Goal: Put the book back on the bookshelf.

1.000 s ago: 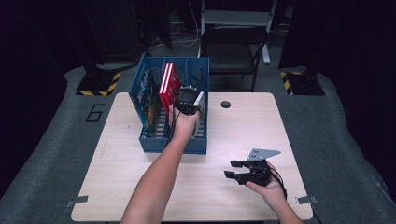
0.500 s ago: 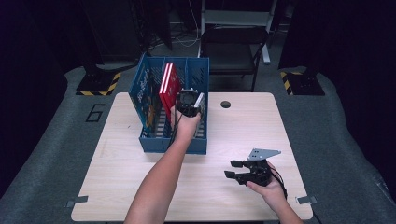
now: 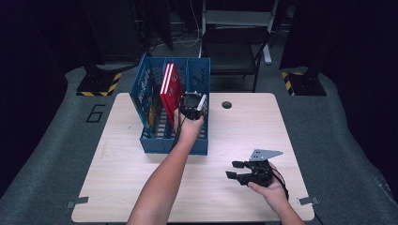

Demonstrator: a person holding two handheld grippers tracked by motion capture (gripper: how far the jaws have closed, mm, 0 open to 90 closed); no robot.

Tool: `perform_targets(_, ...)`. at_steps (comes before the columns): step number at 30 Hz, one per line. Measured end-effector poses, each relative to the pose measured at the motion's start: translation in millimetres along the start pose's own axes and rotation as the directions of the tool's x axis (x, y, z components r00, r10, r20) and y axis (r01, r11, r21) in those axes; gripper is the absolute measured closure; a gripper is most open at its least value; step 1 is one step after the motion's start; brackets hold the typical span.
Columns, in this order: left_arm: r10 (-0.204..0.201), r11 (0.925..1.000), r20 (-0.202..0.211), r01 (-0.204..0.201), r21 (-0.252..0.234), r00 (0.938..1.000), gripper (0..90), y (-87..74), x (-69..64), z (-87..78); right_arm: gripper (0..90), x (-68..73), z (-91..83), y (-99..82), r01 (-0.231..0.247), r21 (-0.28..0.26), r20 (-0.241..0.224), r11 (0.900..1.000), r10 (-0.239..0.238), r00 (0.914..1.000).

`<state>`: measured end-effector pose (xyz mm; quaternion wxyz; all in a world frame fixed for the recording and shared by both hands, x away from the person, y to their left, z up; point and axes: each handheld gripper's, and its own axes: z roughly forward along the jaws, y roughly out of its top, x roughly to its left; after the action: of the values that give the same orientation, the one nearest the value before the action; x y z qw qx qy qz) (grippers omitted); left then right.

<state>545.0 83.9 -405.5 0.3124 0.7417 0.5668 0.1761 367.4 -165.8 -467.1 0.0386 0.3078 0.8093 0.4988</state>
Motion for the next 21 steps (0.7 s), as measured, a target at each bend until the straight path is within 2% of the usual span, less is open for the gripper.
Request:
perform_targets(6, -0.015, 0.9998, 0.006, 0.015, 0.010, 0.9999, 76.4, -3.3, 3.5, 1.6, 43.9, -1.0, 0.9, 0.0, 0.003, -0.001, 0.001, 1.0000, -0.003, 1.0000)
perform_targets(9, 0.001, 0.9999, 0.009, -0.001, 0.013, 1.0000, 76.1, -4.0, 2.5, 0.5, 43.9, -1.3, 1.3, 0.1, 0.005, 0.007, 0.003, 1.0000, -0.005, 1.0000)
perform_targets(12, -0.004, 0.9998, 0.020, 0.004, 0.018, 0.9998, 74.9, -4.7, 3.1, -1.2, 44.0, -1.0, 1.9, -0.1, 0.004, 0.005, 0.009, 1.0000, -0.004, 1.0000)
perform_targets(19, -0.023, 0.9997, 0.057, 0.023, 0.003, 0.9981, 65.5, -9.2, 6.7, -9.1, 44.0, -1.5, 1.7, -0.3, -0.004, 0.012, 0.020, 0.9999, 0.004, 0.9998)
perform_targets(21, -0.033, 0.9994, 0.070, 0.034, -0.011, 0.9970, 63.7, -9.3, 9.1, -12.6, 43.8, -1.7, 2.4, -0.9, -0.003, -0.001, 0.033, 1.0000, 0.003, 0.9995)
